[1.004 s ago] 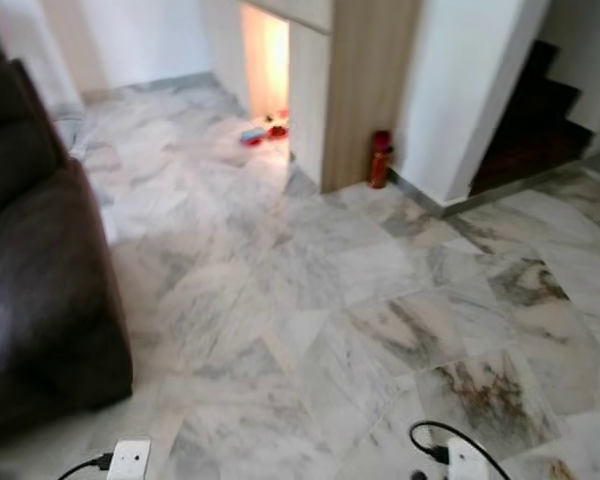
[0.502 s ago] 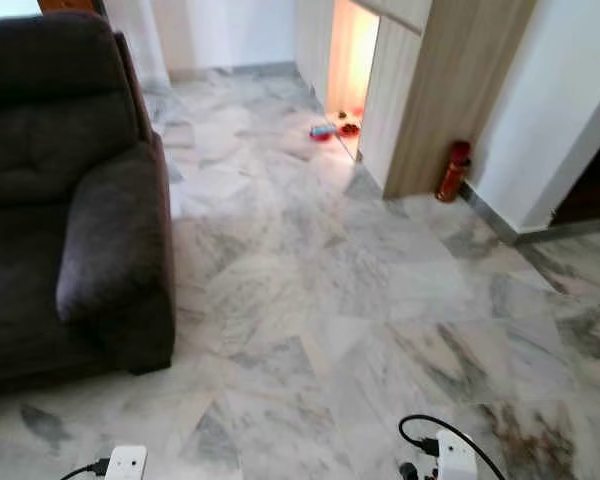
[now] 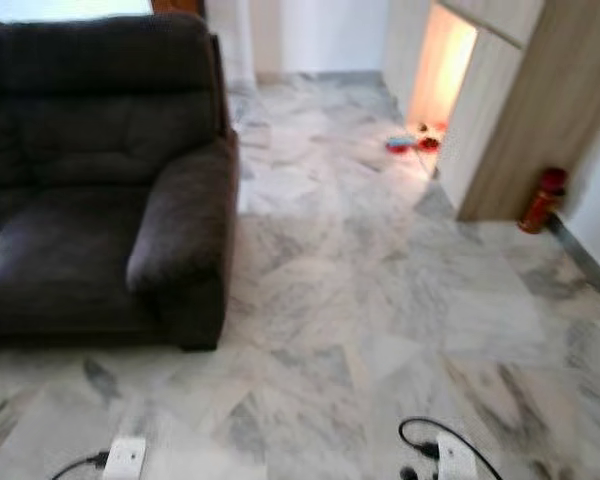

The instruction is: Move the pillow to the sofa from floor

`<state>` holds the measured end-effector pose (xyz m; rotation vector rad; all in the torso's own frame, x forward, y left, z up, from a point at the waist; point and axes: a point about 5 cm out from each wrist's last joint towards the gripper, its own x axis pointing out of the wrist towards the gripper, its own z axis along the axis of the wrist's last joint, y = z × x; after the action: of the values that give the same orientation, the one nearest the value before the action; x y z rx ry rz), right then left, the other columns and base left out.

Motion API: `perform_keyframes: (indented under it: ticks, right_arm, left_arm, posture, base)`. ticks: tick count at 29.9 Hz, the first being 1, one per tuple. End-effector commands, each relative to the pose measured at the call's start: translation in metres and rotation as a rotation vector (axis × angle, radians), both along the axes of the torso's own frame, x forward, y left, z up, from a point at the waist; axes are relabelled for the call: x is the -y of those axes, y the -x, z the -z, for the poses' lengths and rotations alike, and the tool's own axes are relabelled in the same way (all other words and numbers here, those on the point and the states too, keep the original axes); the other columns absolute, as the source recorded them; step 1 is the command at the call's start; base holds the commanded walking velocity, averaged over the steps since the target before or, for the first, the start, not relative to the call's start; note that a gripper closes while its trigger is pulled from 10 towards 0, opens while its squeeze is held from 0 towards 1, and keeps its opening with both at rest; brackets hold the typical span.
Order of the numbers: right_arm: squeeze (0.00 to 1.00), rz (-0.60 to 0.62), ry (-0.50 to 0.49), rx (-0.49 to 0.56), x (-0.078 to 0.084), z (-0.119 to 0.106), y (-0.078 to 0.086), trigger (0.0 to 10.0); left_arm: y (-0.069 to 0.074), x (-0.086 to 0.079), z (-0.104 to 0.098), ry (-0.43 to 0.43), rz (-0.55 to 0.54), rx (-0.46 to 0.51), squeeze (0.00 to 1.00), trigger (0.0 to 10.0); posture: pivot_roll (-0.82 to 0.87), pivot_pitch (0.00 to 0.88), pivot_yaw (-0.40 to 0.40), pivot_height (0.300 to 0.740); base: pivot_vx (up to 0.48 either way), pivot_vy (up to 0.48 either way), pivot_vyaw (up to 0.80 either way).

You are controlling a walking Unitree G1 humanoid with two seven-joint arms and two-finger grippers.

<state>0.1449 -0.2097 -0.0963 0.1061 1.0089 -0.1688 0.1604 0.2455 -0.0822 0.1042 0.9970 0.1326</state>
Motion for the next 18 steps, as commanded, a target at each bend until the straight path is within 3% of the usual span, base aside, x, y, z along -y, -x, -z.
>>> perform_keyframes:
  ticks: [1, 18]
  right_arm:
    - [0.0, 0.003, -0.014, 0.019, -0.004, -0.0015, -0.0058, 10.0]
    - [0.0, 0.024, -0.018, 0.013, 0.0022, -0.0011, -0.0015, 10.0]
  left_arm:
    - [0.0014, -0.004, -0.0004, -0.012, 0.0, -0.012, 0.0, 10.0]
    - [-0.0003, -0.0016, -0.0002, 0.002, -0.025, -0.004, 0.0, 10.0]
  posture:
    - [-0.06, 0.0, -0.01, 0.74]
    - [-0.06, 0.0, -0.024, 0.74]
  base:
    - [0.0, 0.0, 0.62]
    - [0.0, 0.0, 0.58]
